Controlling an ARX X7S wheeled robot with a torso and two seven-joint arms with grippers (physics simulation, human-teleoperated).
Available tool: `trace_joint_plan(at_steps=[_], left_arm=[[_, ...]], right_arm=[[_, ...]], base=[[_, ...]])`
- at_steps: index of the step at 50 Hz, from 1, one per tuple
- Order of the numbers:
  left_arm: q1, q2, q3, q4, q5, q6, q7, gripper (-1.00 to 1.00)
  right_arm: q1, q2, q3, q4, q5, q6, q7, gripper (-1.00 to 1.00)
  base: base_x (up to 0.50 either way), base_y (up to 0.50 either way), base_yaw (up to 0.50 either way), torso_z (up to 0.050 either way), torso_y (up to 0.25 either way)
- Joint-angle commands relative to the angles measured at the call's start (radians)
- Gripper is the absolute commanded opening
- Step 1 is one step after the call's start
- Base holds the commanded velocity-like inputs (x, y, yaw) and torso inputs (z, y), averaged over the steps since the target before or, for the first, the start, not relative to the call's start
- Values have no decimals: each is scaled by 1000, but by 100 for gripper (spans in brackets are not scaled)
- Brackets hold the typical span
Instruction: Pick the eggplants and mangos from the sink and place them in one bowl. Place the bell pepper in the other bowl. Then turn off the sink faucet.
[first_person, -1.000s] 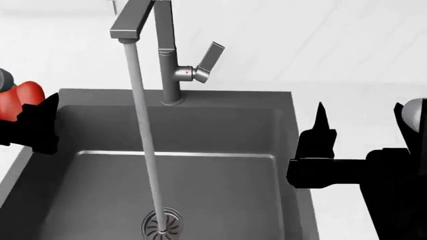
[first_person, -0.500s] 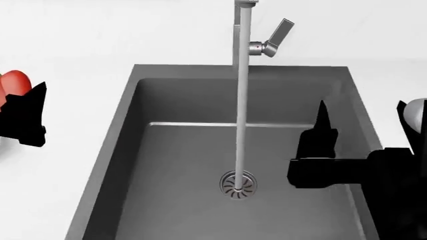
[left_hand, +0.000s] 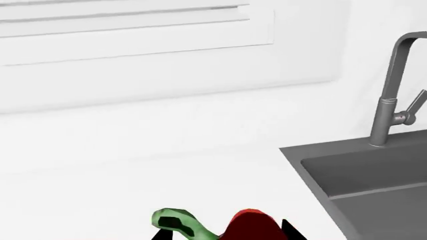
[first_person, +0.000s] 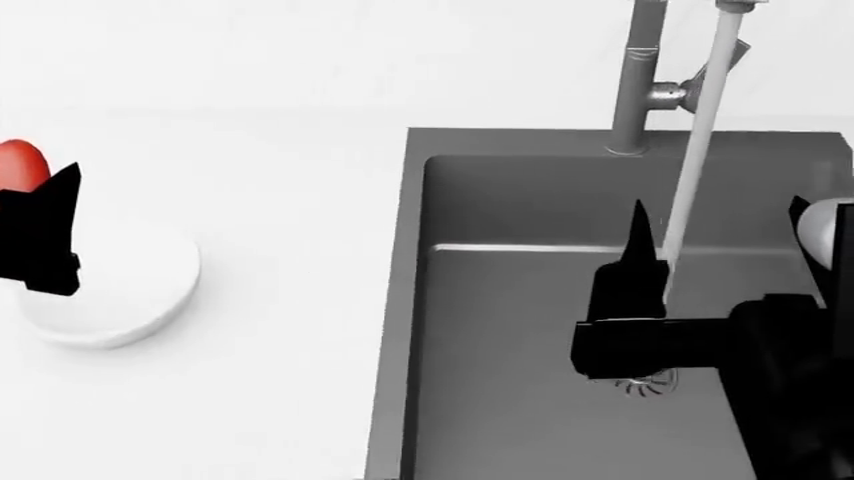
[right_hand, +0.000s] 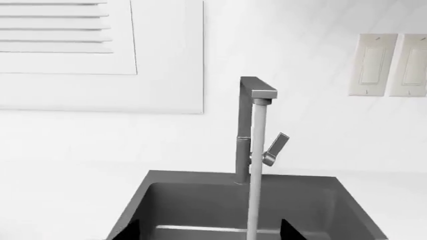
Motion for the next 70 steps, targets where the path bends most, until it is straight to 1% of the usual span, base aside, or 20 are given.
trace_joint_plan(at_steps=[1, 12, 26, 28, 33, 37, 39, 43, 46, 50, 52, 62, 66, 70], left_arm=[[12, 8, -15, 1, -20, 10, 13, -100], [24, 22, -6, -4, -6, 18, 18, -100], [18, 43, 7, 1, -2, 12, 17, -100], [11, 59, 12, 0, -6, 8, 11, -100], [-2, 91, 30, -3, -10, 1, 40, -100], [-37, 143, 65, -7, -31, -35, 70, -100], [-46, 185, 93, -8, -36, -50, 82, -100], [-51, 243, 124, -16, -45, -63, 84, -100], [-59, 272, 134, -11, -58, -69, 82, -100], [-74, 298, 142, -11, -72, -77, 79, -100], [-77, 293, 144, -4, -75, -83, 88, -100], [-80, 339, 174, 18, -114, -106, 77, -100], [-55, 343, 192, 15, -104, -105, 101, -100], [-55, 371, 207, 15, -116, -113, 82, -100]], right_arm=[[0, -7, -2, -5, -15, -2, -9, 100], [-12, -4, 4, -7, -22, -12, -10, 100], [-29, -4, 6, -10, -36, -26, -23, 100], [-16, -2, 4, -7, -27, -21, -19, 100], [-9, -2, -1, -5, -16, -16, -15, 100], [1, -2, -5, -3, -3, -10, -7, 100], [6, -3, -8, -1, -2, -8, -6, 100], [9, -3, -10, 2, 2, -6, -5, 100], [16, -2, -14, 8, 0, -6, -9, 100], [-3, -2, -1, 10, 8, -13, 2, 100], [-13, -2, 2, 5, 9, -16, 4, 100], [15, -9, -23, 5, -3, -9, -4, 100], [3, -2, -15, 0, -1, -14, -7, 100], [-12, -3, -10, -2, -5, -22, -9, 100]], base=[[65, 500, 0, 0, 0], [105, 500, 0, 0, 0], [265, 419, 0, 0, 0], [306, 196, 0, 0, 0], [258, 156, 0, 0, 0], [182, 118, 0, 0, 0], [160, 98, 0, 0, 0], [158, 98, 0, 0, 4], [150, 98, 0, 0, 0], [90, 57, 0, 0, 0], [0, 0, 0, 0, 0], [0, 0, 0, 0, 0], [0, 0, 0, 0, 0], [0, 0, 0, 0, 0]])
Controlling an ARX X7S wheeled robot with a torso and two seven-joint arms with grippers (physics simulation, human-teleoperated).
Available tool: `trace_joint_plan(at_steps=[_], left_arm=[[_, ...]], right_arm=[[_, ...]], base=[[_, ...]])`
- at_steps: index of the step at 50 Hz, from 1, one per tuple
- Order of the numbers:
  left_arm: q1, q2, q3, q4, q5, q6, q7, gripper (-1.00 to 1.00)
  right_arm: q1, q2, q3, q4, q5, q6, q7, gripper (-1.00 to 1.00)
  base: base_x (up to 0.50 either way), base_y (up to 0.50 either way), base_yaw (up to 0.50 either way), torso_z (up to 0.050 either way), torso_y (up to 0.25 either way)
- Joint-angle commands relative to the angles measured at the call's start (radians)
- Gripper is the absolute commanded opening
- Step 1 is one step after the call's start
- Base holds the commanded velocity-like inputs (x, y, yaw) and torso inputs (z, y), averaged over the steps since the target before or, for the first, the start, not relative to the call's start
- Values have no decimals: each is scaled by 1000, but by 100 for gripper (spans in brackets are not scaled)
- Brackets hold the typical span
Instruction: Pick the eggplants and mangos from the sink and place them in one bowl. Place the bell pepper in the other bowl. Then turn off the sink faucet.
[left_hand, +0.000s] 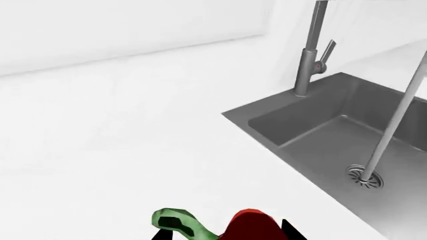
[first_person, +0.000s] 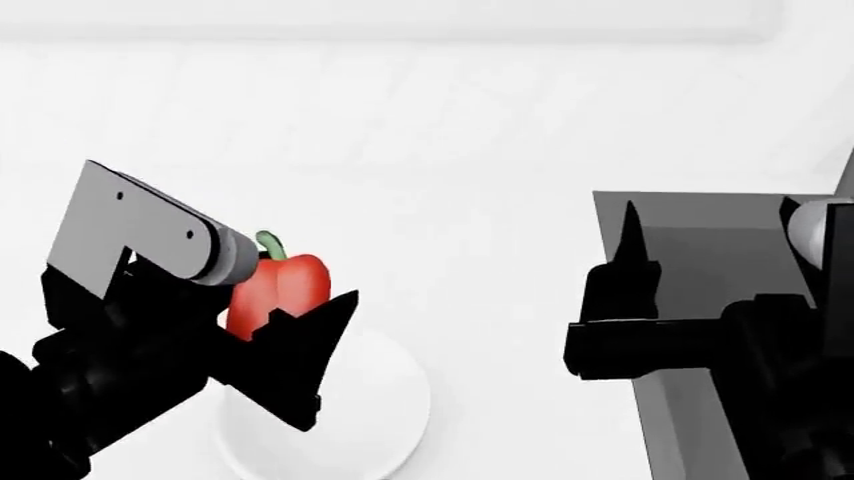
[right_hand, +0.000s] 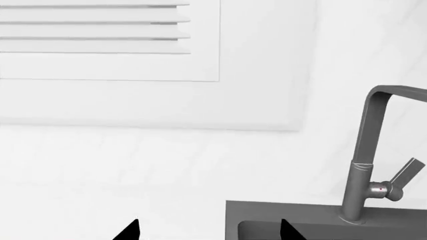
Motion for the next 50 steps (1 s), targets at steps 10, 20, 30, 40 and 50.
trace_joint_plan(at_steps=[10, 20, 30, 40, 50], left_arm=[[37, 104, 65, -55, 12, -2, 24, -100], [52, 114, 79, -110, 39, 11, 55, -100], [59, 124, 95, -128, 61, 16, 62, -100], [50, 124, 97, -133, 63, 11, 53, 100], [45, 121, 94, -120, 60, 11, 40, 100]], right_arm=[[-27, 9, 27, -15, 13, -12, 2, 100], [-17, 3, 16, -7, 13, -11, 5, 100], [-29, 5, 18, -8, 10, -18, 3, 100], [-45, 4, 22, -9, -2, -31, -6, 100], [-55, 0, 20, -6, -16, -41, -15, 100]], base=[[0, 0, 0, 0, 0], [0, 0, 0, 0, 1], [0, 0, 0, 0, 0], [0, 0, 0, 0, 0], [0, 0, 0, 0, 0]])
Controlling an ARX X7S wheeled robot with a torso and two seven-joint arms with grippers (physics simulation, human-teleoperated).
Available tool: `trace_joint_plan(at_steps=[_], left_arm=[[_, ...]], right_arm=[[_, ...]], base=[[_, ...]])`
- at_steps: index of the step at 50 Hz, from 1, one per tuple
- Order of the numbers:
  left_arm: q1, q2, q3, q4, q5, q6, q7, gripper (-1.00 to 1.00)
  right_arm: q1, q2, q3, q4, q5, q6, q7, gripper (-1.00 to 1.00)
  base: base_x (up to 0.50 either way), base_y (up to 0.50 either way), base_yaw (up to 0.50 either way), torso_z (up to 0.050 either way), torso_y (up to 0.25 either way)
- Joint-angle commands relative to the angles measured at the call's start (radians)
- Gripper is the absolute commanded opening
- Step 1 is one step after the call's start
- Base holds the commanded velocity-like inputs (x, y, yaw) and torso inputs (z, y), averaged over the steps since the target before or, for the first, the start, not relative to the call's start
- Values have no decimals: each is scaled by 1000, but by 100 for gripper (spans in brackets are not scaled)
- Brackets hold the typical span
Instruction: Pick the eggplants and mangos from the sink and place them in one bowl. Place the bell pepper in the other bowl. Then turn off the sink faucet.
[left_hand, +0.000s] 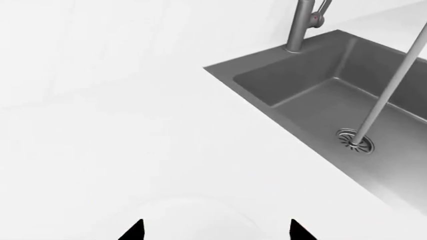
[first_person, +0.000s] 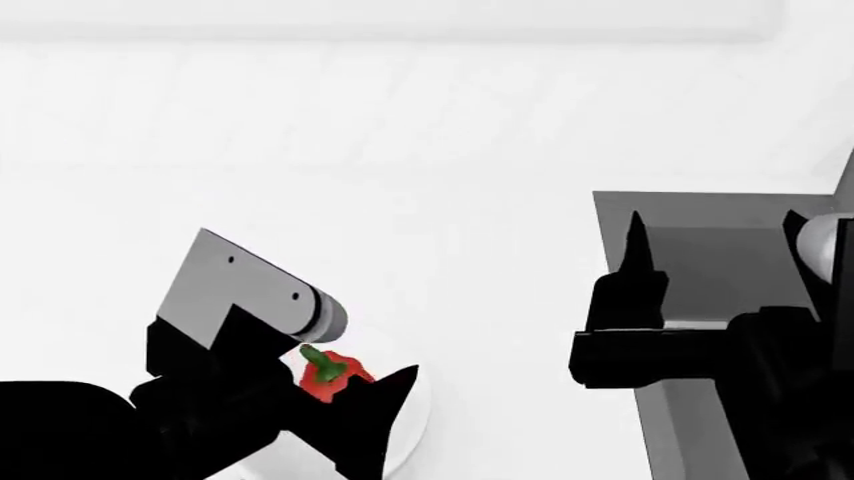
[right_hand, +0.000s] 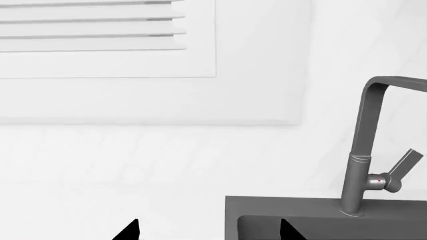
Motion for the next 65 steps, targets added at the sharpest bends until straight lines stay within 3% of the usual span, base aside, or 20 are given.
trace_joint_plan(at_steps=[1, 9, 17, 24, 33, 49, 65], left_arm=[[-12, -2, -22, 10, -27, -5, 7, 100], [-38, -8, -52, 34, -68, -9, -21, 100], [-77, -84, -118, 106, -120, -7, -56, 100], [-42, -182, -170, 127, -4, 74, -60, 100], [17, -283, -237, 139, 63, 140, -170, 100], [94, -343, -283, 140, 43, 178, -228, 100], [120, -362, -303, 183, 13, 190, -253, 100]], right_arm=[[-8, -6, 5, -1, -13, -8, -12, 100], [16, -2, -1, 0, 4, 2, 1, 100], [26, -4, -11, 3, -6, 3, -1, 100], [10, -7, -14, 5, -31, -7, -8, 100], [-4, -15, -29, -1, -94, -26, -21, 100], [20, -16, -37, 23, -63, -3, 20, 100], [28, -13, -49, 33, -45, 15, 47, 100]], base=[[0, 0, 0, 0, 0], [0, 0, 0, 0, 0], [0, 0, 0, 0, 0], [0, 0, 0, 0, 0], [0, 0, 0, 0, 0], [-20, 0, 0, 0, 0], [-425, -62, 0, 0, 0]])
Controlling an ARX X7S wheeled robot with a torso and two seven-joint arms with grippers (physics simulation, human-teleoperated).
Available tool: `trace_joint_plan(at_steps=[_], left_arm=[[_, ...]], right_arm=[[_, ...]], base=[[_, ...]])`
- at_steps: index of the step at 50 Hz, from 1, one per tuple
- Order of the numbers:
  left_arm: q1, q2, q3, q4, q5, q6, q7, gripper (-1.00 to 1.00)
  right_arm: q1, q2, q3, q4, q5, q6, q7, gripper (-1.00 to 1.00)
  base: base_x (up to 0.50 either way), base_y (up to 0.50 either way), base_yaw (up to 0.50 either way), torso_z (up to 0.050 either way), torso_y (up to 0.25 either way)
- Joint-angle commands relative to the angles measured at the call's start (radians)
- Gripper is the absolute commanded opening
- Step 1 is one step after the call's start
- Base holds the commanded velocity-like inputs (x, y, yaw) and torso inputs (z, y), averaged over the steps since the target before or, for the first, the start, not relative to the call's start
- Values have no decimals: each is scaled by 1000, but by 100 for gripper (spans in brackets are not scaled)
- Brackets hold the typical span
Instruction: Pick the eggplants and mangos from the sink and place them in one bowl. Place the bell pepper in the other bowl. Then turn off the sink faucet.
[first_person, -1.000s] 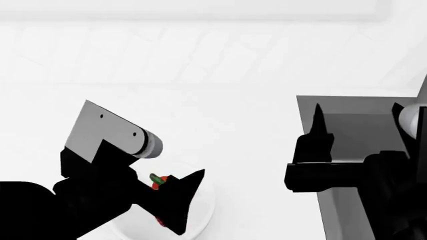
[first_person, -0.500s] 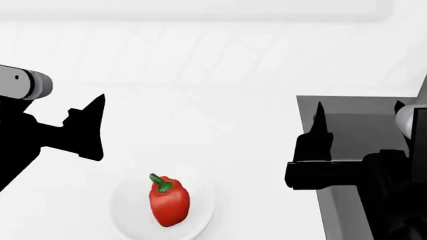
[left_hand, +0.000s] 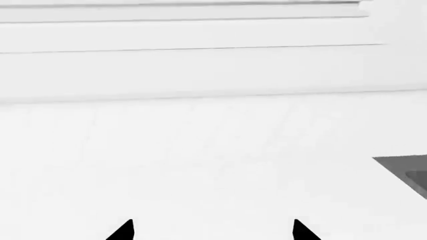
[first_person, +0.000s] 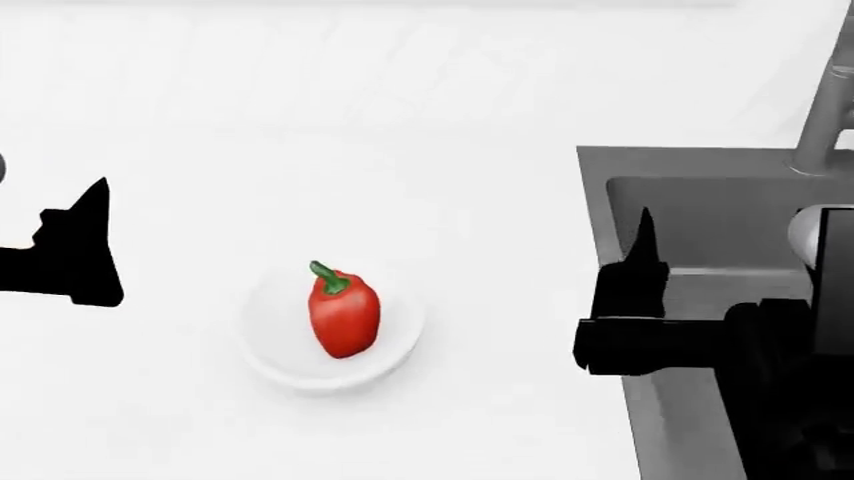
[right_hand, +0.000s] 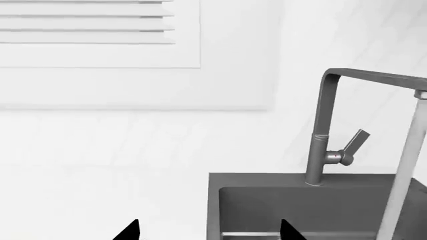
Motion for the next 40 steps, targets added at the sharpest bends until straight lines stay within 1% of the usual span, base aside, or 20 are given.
trace_joint_plan(at_steps=[1, 6, 11, 19, 35, 40], left_arm=[[36, -11, -34, 41, -39, 16, -13, 100], [40, -16, -39, 57, -54, 14, -27, 100], [45, -20, -42, 71, -60, 15, -35, 100], [66, -21, -47, 78, -61, 32, -31, 100], [62, -11, -35, 74, -51, 23, -29, 100], [56, -9, -36, 69, -52, 23, -29, 100]], right_arm=[[-6, 3, 7, -4, 8, 10, 17, 100], [-10, 9, 1, -15, -17, 5, 4, 100], [-13, 7, -2, -21, -35, -6, -8, 100], [-21, 13, -3, -24, -47, -8, -2, 100], [-78, 32, 50, -52, -22, -39, 14, 100], [-83, 31, 48, -56, -29, -43, 12, 100]], base=[[-499, -364, 0, 0, 0], [-455, -407, 0, 0, 0], [-228, -501, 0, 0, 0], [-8, -500, 0, 0, 0], [2, -500, 0, 0, 0], [6, -500, 0, 0, 0]])
